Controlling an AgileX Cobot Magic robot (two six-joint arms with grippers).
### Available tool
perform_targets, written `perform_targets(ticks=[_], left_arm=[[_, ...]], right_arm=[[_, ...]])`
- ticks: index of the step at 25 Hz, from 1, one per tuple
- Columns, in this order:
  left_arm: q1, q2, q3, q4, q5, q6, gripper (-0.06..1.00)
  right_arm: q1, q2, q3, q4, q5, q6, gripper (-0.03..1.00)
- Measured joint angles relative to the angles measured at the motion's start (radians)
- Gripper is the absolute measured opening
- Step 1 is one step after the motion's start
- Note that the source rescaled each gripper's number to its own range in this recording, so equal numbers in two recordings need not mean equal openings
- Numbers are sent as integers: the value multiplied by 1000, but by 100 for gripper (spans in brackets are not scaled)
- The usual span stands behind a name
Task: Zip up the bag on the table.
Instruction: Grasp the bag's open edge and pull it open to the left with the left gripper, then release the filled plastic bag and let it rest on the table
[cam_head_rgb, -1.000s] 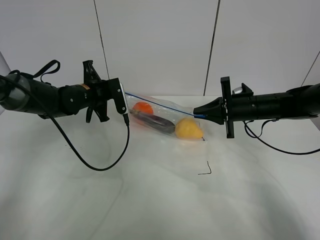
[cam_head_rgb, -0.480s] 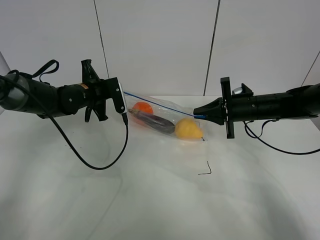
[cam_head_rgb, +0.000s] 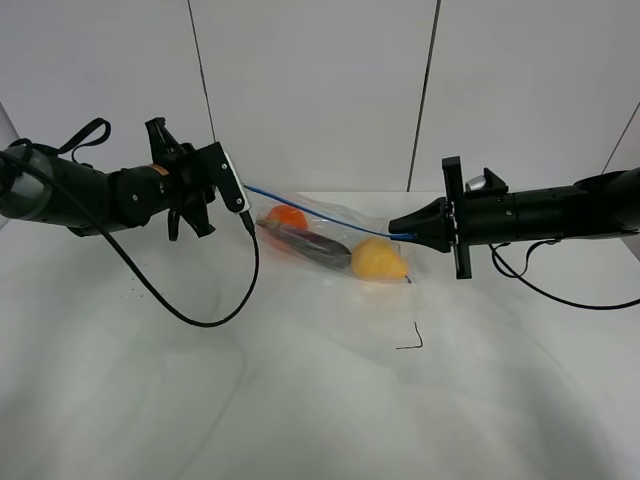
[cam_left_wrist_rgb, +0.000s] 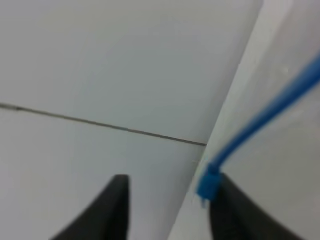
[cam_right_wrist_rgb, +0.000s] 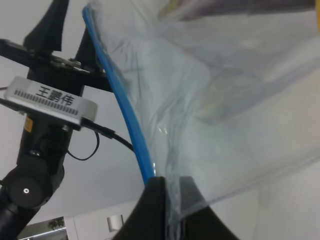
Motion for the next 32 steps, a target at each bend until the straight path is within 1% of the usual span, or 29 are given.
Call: perform_targets(ticks=[1, 3, 7, 9, 16, 19, 21, 23, 25, 28, 30, 32], left_arm=[[2, 0, 0, 0, -1, -31, 69], [11, 0, 0, 0, -3, -73, 76], [58, 0, 0, 0, -4, -118, 80], [86, 0, 0, 0, -4, -175, 80], [171, 0, 0, -1, -4, -574, 81], [189, 0, 0, -2, -4, -753, 81], [193, 0, 0, -2, 5, -837, 81], [193, 0, 0, -2, 46, -892, 81], [195, 0, 0, -2, 105, -915, 81], [207, 0, -2, -2, 223, -943, 81], [222, 0, -16, -2, 344, -961, 81], [236, 0, -54, -2, 495, -960, 81]], right_arm=[[0, 0, 0, -1, 0, 0, 0], [0, 0, 0, -2, 0, 0, 0], [0, 0, 0, -3, 0, 0, 0], [0, 0, 0, -3, 0, 0, 0], [0, 0, 0, -5, 0, 0, 0], [0, 0, 0, -5, 0, 0, 0], [0, 0, 0, -5, 0, 0, 0], [0, 0, 0, -5, 0, 0, 0], [0, 0, 0, -5, 0, 1, 0], [0, 0, 0, -5, 0, 1, 0], [0, 0, 0, -5, 0, 2, 0], [0, 0, 0, -5, 0, 2, 0]])
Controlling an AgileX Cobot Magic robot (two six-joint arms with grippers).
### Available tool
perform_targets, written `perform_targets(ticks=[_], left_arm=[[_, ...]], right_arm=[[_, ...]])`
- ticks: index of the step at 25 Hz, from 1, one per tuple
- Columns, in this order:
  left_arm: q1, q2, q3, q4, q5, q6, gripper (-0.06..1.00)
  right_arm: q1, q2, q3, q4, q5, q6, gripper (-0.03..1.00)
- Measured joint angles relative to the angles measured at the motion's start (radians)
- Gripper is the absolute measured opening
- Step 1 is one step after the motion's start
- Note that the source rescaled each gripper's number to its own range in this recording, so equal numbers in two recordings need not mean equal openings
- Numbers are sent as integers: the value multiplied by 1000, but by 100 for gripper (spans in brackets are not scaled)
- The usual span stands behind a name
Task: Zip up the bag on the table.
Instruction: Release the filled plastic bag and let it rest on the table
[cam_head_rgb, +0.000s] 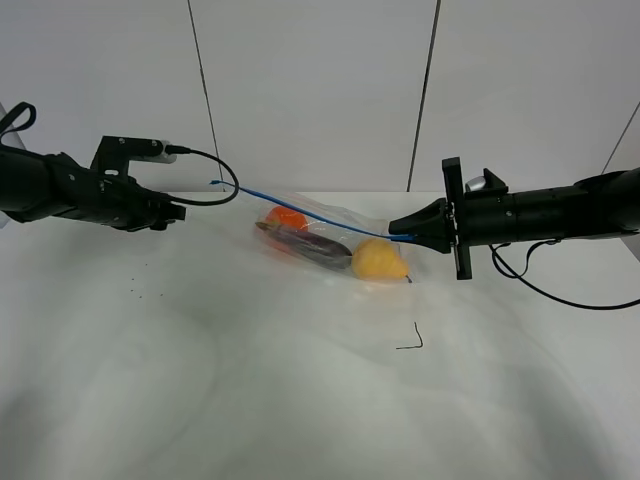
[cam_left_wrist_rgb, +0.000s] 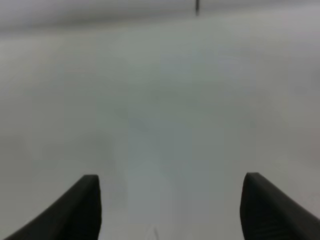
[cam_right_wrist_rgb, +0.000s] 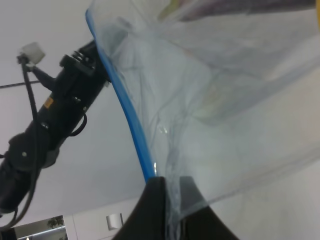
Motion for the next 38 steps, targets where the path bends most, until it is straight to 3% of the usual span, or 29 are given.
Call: perform_targets(ticks=[5, 9, 11, 15, 24, 27, 38], left_arm=[[5, 0, -134, 3, 387, 8, 81], [5, 0, -234, 7, 519, -67, 82], [5, 0, -282, 11, 579, -132, 88], [5, 0, -377, 73, 748, -241, 97], [5, 0, -602, 279, 1194, -456, 99], [5, 0, -620, 313, 1232, -465, 99], [75, -9, -609, 313, 1233, -459, 99]], right_arm=[[0, 0, 0, 1, 0, 0, 0], [0, 0, 0, 3, 0, 0, 0], [0, 0, 0, 4, 0, 0, 0], [0, 0, 0, 7, 0, 0, 0], [0, 0, 0, 7, 0, 0, 0], [0, 0, 0, 7, 0, 0, 0], [0, 0, 0, 7, 0, 0, 0]])
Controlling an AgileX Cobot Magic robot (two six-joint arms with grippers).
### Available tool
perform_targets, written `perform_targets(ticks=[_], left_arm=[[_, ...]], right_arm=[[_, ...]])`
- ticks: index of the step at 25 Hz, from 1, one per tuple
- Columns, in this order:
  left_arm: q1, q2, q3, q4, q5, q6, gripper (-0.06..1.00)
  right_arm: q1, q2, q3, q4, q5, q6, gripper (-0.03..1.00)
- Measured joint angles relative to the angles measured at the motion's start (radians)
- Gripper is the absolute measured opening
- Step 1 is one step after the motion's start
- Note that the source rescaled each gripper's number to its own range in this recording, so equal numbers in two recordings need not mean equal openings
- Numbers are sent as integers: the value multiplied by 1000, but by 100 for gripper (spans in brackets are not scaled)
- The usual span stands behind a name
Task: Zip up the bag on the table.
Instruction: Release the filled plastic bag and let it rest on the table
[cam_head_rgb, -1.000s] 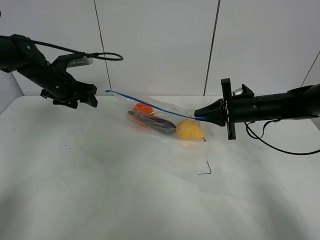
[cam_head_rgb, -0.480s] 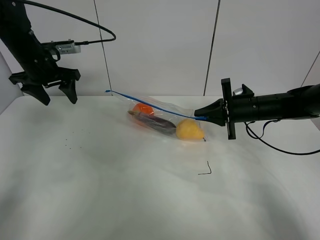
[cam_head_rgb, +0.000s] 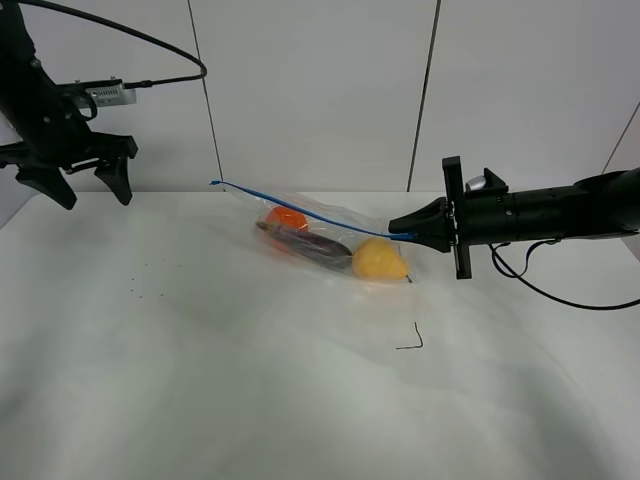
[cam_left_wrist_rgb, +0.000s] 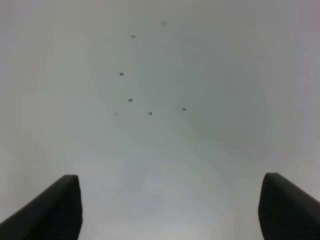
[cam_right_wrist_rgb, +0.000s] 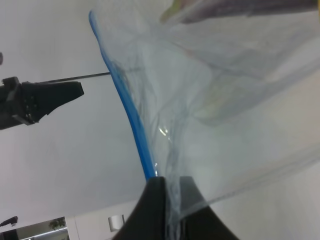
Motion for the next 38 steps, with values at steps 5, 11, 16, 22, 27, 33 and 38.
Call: perform_targets(ticks=[5, 11, 16, 22, 27, 33, 38], left_arm=[[1, -58, 98, -6, -1, 1, 99], [1, -237, 322, -6, -1, 4, 99], [1, -455, 556, 6, -1, 4, 99], [1, -731, 876, 6, -1, 17, 99], [1, -960, 1078, 7, -65, 17, 99], [1, -1219, 1203, 6, -120, 17, 99], [1, -1424, 1206, 6, -131, 27, 98]], right_arm=[[0, 0, 0, 0, 0, 0, 0], [0, 0, 0, 0, 1, 0, 0], [0, 0, 0, 0, 1, 0, 0], [0, 0, 0, 0, 1, 0, 0], [0, 0, 0, 0, 1, 0, 0], [0, 0, 0, -1, 1, 0, 0], [0, 0, 0, -4, 1, 0, 0]])
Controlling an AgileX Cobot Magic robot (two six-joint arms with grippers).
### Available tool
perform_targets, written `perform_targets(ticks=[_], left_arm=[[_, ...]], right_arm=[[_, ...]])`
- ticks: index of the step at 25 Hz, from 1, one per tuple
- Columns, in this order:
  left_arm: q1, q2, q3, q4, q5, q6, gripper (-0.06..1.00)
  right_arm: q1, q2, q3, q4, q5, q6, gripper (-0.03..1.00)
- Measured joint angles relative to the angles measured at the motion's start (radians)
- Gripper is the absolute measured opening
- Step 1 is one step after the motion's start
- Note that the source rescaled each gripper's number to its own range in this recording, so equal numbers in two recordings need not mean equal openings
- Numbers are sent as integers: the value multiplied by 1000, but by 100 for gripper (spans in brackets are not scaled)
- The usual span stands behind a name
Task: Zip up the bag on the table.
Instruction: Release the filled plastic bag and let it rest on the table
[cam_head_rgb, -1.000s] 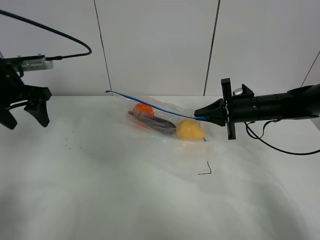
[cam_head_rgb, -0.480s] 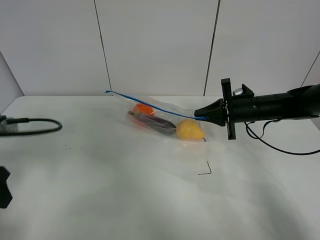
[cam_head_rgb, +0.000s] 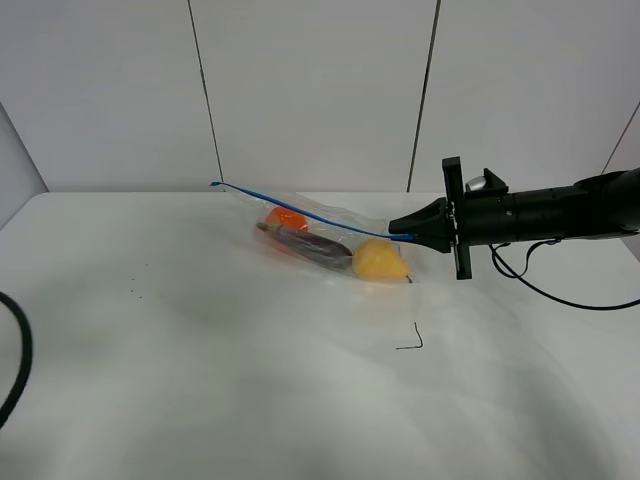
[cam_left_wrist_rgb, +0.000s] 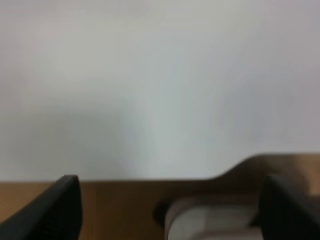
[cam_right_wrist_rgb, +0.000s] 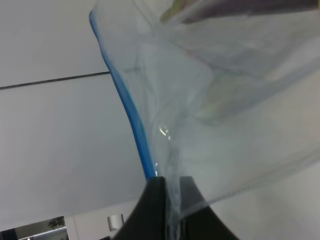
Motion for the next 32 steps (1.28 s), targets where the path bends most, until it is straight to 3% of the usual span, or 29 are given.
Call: perform_targets(ticks=[10, 14, 17, 20, 22, 26, 28, 32], left_arm=[[0, -349, 5, 0, -2, 3, 98], [0, -450, 6, 0, -2, 3, 98], [0, -494, 6, 0, -1, 3, 98], [0, -495, 6, 0, -1, 3, 98], [0, -495, 6, 0, -1, 3, 98], [0, -495, 6, 0, -1, 3, 98], [0, -495, 6, 0, -1, 3, 98], [0, -495, 6, 0, -1, 3, 98]], right_arm=[[0, 0, 0, 0, 0, 18, 0], [0, 0, 0, 0, 0, 44, 6], [0, 0, 0, -1, 2, 64, 31], [0, -4, 0, -15, 2, 77, 77], [-1, -6, 0, -25, 3, 84, 91], [-1, -7, -29, -119, 3, 126, 99], [-1, -7, -75, -229, 4, 182, 100], [-1, -7, -224, -553, 8, 327, 100]])
